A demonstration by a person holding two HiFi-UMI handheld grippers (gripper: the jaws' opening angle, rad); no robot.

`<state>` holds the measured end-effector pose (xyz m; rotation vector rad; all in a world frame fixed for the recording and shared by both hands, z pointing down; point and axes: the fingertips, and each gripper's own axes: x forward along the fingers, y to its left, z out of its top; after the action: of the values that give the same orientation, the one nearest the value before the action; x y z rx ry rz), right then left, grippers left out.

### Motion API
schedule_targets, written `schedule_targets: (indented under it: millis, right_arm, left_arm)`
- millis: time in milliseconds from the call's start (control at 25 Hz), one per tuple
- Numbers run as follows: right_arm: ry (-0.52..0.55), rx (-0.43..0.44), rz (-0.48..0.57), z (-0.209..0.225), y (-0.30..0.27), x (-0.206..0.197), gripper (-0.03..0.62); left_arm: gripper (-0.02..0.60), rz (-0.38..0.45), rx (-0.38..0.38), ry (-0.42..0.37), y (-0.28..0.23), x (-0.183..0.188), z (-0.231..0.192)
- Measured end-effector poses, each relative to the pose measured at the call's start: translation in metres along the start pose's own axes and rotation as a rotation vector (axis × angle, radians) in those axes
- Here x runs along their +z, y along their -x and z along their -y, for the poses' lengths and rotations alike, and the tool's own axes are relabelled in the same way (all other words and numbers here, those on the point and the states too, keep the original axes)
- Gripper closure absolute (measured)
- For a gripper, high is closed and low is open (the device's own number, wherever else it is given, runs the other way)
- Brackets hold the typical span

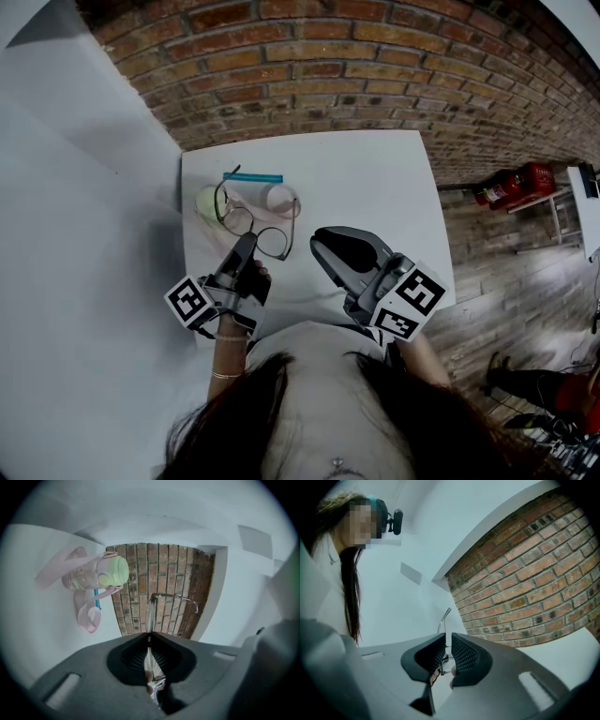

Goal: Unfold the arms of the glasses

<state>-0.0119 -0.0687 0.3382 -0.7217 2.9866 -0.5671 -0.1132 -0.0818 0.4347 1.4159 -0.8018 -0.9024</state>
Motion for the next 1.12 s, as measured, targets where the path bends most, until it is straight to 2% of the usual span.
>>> schedule_targets:
  millis: [240, 560, 800, 1120]
  right_arm:
    - [0.016, -0.032, 0.001, 0.009, 0.004, 0.001, 0.557]
    - [0.062, -0.112, -0.007, 0.026, 0.013, -0.001, 0.570]
    - [0.076, -0.206, -0.017, 0.046, 0.025, -0.005, 0.586]
    - [0.080, -0.249, -0.033, 0.054, 0.034, -0.013, 0.591]
  left_arm:
    - [0.560, -0.016, -0.013, 0.022, 0.000, -0.005, 0.004]
    - [0.560, -0.079, -0.024, 0.071, -0.003, -0.020, 0.012]
    - [0.560, -0.120, -0.026, 0.082, -0.006, -0.030, 0.017]
    - [0.560, -0.152, -0.034, 0.073, -0.007, -0.040, 0.024]
